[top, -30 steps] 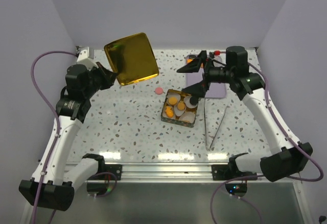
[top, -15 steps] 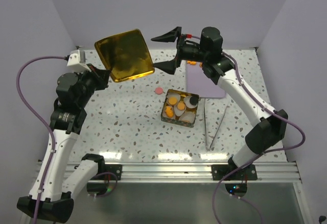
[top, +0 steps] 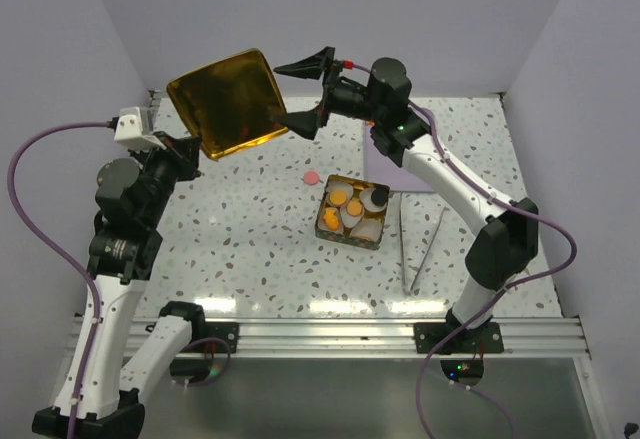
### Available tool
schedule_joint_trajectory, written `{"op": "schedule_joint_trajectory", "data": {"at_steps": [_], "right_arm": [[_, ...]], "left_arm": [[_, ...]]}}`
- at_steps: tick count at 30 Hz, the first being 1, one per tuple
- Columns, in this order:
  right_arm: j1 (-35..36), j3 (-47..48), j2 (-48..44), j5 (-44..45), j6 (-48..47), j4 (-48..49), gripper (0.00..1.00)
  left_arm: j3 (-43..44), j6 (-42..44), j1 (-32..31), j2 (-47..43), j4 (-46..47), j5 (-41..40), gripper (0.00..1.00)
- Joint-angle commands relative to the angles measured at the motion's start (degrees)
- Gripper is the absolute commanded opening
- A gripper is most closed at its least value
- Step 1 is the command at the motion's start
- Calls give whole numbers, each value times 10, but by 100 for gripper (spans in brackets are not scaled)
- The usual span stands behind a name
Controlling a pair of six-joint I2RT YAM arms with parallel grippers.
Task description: Pack the cookies
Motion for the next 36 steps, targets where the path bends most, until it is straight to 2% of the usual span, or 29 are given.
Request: {"op": "schedule_joint_trajectory", "data": {"at_steps": [1,6,13,20,24,28,31,36], "right_arm": [[1,-2,7,50,165,123,99],[1,14,13,63,165,121,99],[10,-8,18,64,190,131,99],[13,16,44,45,240,160,99],[13,27,61,47,269,201,99],[13,21,63,58,280,218,99],[14,44,82,47,286,220,99],[22,157,136,16,299,209,99]], "left_arm": [[10,20,-3,-17,42,1,0],[22,34,-3,-21,33,-7,0],[37,62,-3,-24,50,2,0],[40,120,-3,-48,115,1,0],[6,177,-3,-81,184,2,0],[-7,219,-3,-92,203,19,0],[-10,235,-3,-88,202,60,0],[-22,258,-3,-76,208,92,0]]}}
